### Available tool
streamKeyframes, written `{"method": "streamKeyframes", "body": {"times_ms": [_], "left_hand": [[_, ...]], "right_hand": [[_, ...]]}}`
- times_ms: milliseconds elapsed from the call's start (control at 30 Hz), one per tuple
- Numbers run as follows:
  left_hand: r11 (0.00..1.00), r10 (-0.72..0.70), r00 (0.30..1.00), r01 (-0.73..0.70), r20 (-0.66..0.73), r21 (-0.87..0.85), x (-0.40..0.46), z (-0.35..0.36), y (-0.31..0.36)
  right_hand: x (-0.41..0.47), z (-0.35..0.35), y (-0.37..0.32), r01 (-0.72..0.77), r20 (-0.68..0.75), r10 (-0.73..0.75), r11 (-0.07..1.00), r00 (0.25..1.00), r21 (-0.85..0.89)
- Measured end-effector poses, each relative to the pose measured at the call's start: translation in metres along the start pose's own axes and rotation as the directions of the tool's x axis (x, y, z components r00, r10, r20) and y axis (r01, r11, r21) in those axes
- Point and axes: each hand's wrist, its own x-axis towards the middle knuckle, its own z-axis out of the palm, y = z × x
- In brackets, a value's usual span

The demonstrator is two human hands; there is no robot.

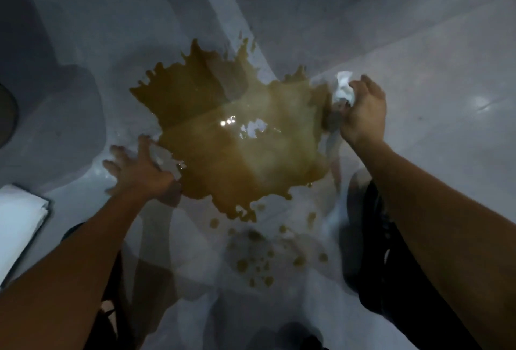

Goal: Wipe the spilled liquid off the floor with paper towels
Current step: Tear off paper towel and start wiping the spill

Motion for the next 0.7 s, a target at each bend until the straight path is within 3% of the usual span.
{"method": "streamKeyframes", "body": {"times_ms": [67, 167, 267, 367, 700], "left_hand": [[0.996, -0.011, 1.000, 0.010, 0.010, 0.086, 0.001, 0.018, 0.000], [0.976, -0.090, 0.992, 0.105, -0.086, 0.193, -0.002, 0.036, 0.005], [0.949, -0.112, 0.981, 0.059, 0.156, 0.310, 0.008, 0.027, 0.004], [0.922, -0.153, 0.961, 0.055, 0.231, 0.384, 0.011, 0.014, 0.004], [0.942, -0.178, 0.943, 0.081, 0.282, 0.325, 0.016, 0.020, 0.002]], "right_hand": [[0.018, 0.011, -0.010, -0.002, 0.036, 0.002, 1.000, 0.999, -0.007], [0.017, 0.045, -0.027, 0.090, 0.235, -0.085, 0.996, 0.968, -0.010], [0.001, 0.075, -0.034, 0.041, 0.329, -0.024, 0.998, 0.944, -0.046], [-0.009, 0.086, -0.033, 0.098, 0.324, -0.078, 0.994, 0.943, -0.045], [-0.066, 0.085, -0.028, 0.363, 0.416, -0.352, 0.930, 0.839, 0.055]]}}
